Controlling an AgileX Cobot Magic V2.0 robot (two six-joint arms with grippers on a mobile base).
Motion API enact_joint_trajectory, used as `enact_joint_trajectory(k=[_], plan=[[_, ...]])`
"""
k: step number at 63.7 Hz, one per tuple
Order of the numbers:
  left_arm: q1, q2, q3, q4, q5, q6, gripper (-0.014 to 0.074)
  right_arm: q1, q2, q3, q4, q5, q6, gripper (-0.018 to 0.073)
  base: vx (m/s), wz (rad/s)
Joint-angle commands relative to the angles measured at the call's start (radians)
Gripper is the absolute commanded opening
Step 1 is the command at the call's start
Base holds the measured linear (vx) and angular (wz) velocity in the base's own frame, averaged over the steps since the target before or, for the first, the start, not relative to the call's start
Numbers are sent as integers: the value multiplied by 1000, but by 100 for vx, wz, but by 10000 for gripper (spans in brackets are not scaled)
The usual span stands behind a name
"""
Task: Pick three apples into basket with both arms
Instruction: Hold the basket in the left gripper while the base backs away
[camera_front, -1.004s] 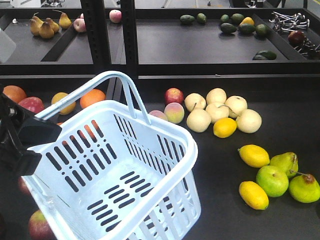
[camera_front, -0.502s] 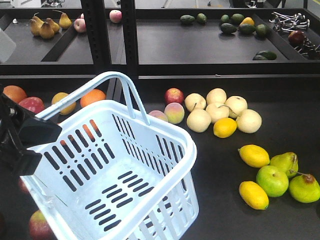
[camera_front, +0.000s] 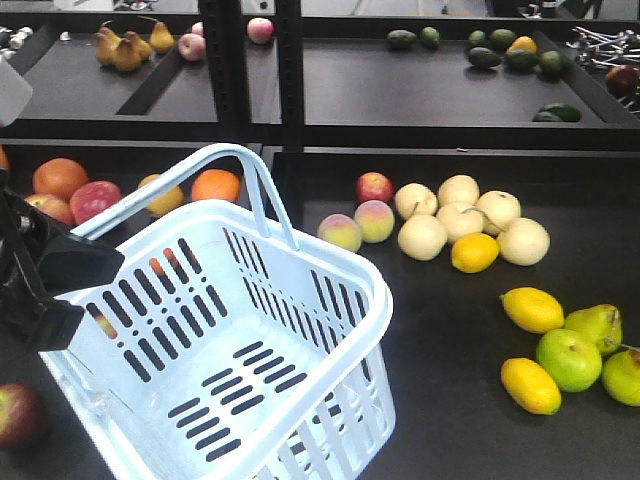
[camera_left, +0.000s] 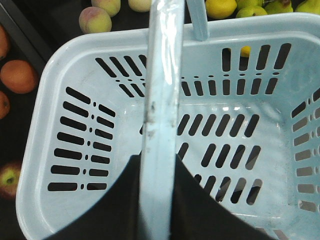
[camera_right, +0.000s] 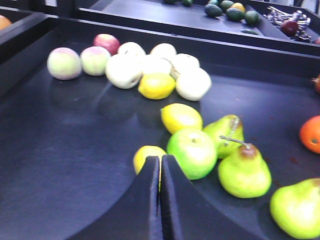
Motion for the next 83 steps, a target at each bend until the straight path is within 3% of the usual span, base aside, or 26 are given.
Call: enact_joint_trajectory(k=[1,83], plan=[[-2,-15,-35,-21,-74,-10,-8,-1,-6,-32,-7,-72,-10,-8,-9,23],[-2,-15,-35,-21,-74,-10,-8,-1,-6,-32,-7,-72,-10,-8,-14,54]])
